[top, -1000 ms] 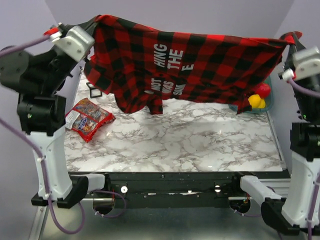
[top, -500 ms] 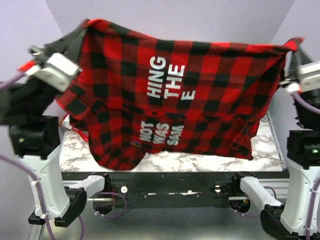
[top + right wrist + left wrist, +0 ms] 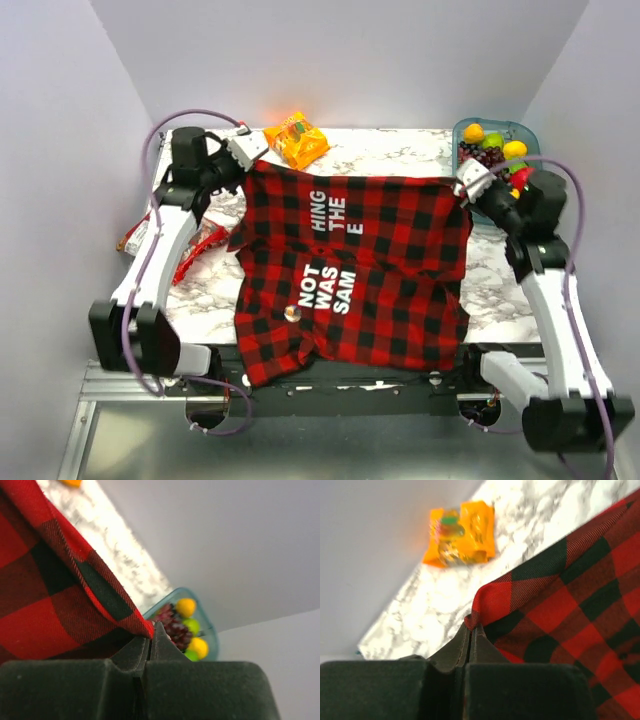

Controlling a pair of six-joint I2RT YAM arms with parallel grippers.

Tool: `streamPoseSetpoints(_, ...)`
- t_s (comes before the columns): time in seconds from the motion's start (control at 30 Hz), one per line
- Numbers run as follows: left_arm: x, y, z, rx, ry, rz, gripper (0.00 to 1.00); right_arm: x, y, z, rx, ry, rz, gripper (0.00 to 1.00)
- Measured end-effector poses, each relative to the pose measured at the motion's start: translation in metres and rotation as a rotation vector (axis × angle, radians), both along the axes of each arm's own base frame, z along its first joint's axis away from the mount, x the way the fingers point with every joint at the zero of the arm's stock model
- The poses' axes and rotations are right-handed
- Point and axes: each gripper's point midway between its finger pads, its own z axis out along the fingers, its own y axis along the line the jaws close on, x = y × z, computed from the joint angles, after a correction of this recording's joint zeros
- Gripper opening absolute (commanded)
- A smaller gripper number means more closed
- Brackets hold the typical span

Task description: Remove the brooch from the garment

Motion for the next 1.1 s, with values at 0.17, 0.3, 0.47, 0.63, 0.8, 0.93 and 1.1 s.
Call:
streamPoseSetpoints(0.17,0.053,0.001,-0.063,0.049,0.156,0.019,0.0,0.071,-0.01,-0.082,-0.012,0.242,-0.042,0.0)
streamPoseSetpoints(0.3,0.103,0.001,-0.072,0.071,0.183,0.041,0.0,0.132,-0.022,-0.126,-0.017,0.372,-0.106,0.15)
streamPoseSetpoints(0.47,0.145,0.01,-0.073,0.109,0.179,0.118,0.27,0.185,-0.03,-0.123,-0.017,0.362,-0.177,0.48)
streamPoseSetpoints(0.63,0.151,0.032,-0.08,0.124,0.21,0.254,0.53,0.2,-0.033,-0.093,0.001,0.304,-0.235,0.57)
streamPoseSetpoints(0.8,0.12,0.037,-0.071,0.067,0.216,0.319,0.62,0.182,0.004,-0.069,0.06,0.313,-0.154,0.57)
streamPoseSetpoints(0.93,0.068,0.026,-0.046,-0.03,0.216,0.3,0.61,0.133,0.079,-0.061,0.104,0.373,0.056,0.55)
streamPoseSetpoints(1.1,-0.006,-0.003,-0.036,-0.174,0.289,0.161,0.54,0.075,0.156,-0.075,0.16,0.496,0.28,0.53)
